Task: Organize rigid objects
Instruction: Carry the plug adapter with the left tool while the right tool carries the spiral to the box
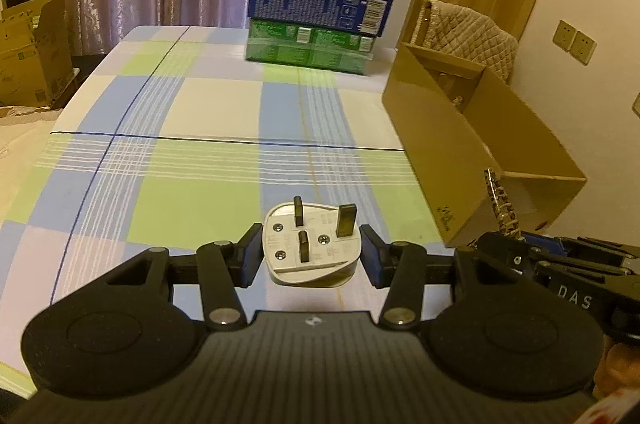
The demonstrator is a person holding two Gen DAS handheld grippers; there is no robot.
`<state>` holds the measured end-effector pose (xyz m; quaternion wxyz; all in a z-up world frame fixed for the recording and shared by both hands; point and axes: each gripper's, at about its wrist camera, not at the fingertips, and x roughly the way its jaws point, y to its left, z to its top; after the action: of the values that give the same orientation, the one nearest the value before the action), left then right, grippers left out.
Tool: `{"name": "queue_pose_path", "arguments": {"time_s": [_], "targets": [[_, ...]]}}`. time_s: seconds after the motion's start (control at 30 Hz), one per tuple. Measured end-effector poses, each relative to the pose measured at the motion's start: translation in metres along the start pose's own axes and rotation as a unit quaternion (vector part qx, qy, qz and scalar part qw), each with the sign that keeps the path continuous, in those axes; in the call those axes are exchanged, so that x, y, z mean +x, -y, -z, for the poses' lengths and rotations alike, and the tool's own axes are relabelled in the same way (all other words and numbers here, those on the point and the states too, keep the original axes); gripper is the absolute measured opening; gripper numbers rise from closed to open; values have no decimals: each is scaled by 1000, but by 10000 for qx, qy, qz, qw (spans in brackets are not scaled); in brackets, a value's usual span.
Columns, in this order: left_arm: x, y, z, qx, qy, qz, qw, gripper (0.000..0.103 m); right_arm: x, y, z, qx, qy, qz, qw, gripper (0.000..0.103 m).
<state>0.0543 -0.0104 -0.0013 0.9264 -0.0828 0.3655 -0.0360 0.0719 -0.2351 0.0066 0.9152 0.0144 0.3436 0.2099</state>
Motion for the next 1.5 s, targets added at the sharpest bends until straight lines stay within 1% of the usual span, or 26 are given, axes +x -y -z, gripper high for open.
{"name": "queue_pose_path", "arguments": {"time_s": [0.37, 0.8, 1.03, 1.17, 1.3, 1.5], "targets": [[-4, 36, -1, 254, -9, 186, 9995, 45, -26, 25, -3, 200, 177, 156, 9995, 23], [1, 63, -2, 455, -73, 422, 9980, 45, -39, 55, 1, 433, 228, 385, 9981, 23], [8, 88, -10, 664, -85, 710, 9952, 45, -49, 85, -1, 500, 297, 657, 9961, 23], [17, 111, -23, 797, -48, 921, 9925, 45, -60, 107, -12, 638, 455, 801, 9937, 23], [30, 135, -40, 913, 16, 1098, 9897, 45, -67, 130, -34, 660, 640, 904, 9917, 23], [57, 169, -71, 1028, 83, 1293, 9862, 45, -57, 160, -73, 567, 790, 930, 9909, 23]]}}
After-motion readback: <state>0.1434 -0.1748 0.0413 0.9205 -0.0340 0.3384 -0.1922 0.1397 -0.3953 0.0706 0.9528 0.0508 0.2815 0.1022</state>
